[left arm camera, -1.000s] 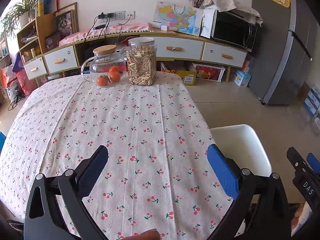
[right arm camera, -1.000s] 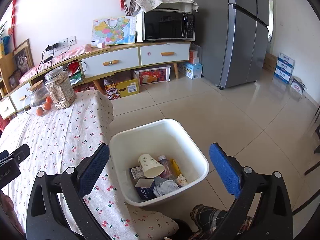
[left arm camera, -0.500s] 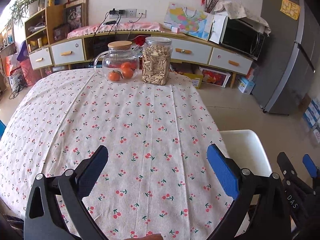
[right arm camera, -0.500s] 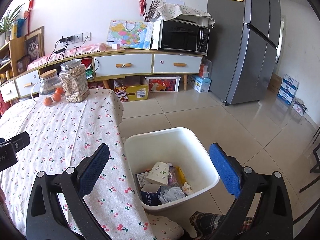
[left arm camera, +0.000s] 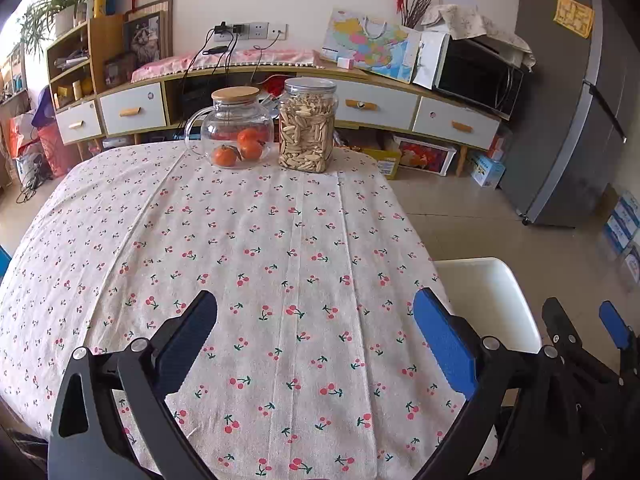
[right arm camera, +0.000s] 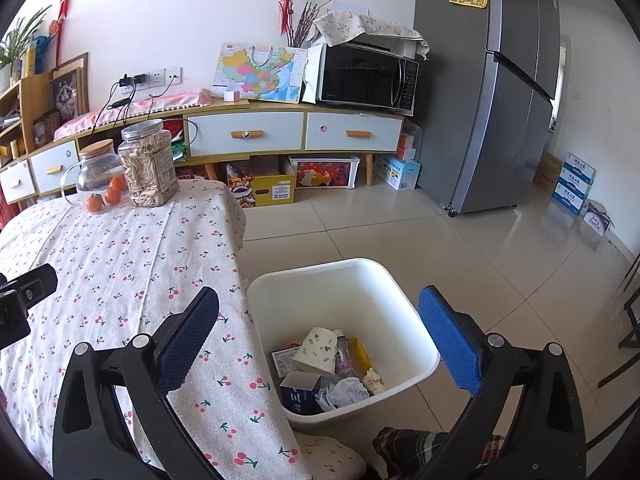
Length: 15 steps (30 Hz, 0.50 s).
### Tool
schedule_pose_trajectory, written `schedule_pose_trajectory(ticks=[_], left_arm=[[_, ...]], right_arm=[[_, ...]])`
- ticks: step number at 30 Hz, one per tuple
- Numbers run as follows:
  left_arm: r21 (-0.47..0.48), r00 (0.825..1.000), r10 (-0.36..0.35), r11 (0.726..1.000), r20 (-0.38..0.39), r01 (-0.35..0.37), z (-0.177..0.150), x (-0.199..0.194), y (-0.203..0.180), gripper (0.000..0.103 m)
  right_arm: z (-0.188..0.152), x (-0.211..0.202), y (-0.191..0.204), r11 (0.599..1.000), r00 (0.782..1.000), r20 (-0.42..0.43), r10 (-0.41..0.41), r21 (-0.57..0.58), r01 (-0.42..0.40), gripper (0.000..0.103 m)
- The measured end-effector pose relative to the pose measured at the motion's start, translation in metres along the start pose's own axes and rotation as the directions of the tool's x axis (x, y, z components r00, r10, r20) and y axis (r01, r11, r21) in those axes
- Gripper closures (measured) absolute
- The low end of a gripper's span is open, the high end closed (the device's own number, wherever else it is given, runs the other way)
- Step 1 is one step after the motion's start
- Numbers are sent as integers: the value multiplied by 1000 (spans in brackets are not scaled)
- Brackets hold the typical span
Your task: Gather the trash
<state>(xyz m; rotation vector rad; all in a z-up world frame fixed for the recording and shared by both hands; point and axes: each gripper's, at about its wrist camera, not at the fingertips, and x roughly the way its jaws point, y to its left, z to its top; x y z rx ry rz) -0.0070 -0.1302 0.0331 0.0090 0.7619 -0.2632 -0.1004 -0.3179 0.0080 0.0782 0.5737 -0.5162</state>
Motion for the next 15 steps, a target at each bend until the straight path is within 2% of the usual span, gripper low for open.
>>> schedule_pose_trajectory(ticks=[3, 4, 8, 13, 15], left_arm=[[12, 1000, -6, 1000, 4, 6, -2, 1, -3, 23], [12, 1000, -15, 1000, -1, 15, -2, 2, -3, 23], [46, 1000, -12, 999, 5, 12, -3, 1, -9, 23], [48, 1000, -3, 999, -3, 3, -4, 1, -12, 11], [44, 1000, 1, 999, -7, 0, -4, 2, -12, 10]], right_arm=[[0, 2, -1, 1000, 1000, -5, 2, 8, -2, 7], [0, 3, -1, 1000, 1000, -6, 2, 10, -2, 7], [0, 3, -1, 1000, 1000, -3, 2, 13, -2, 7], [1, 3, -1, 1000, 1000, 3, 6, 12, -6, 7], [1, 2, -1, 1000, 1000, 9, 12, 13, -12, 7]])
